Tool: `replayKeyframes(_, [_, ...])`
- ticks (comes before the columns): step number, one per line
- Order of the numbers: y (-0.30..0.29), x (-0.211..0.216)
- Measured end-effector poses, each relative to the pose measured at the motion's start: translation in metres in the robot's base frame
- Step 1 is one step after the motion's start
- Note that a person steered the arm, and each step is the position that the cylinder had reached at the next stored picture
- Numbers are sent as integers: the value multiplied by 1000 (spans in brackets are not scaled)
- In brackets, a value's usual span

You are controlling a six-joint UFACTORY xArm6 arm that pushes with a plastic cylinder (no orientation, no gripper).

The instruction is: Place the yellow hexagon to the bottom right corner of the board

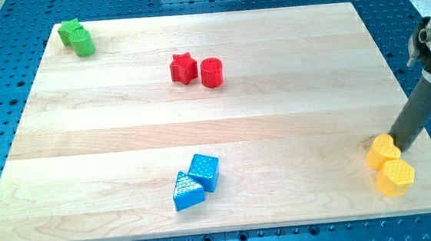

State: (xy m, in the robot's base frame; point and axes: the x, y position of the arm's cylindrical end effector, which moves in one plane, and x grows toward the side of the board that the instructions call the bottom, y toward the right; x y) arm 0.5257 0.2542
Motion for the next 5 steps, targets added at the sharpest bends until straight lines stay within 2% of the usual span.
replayKeyframes(1, [1,-11])
replayKeyframes(5, [-28,-13])
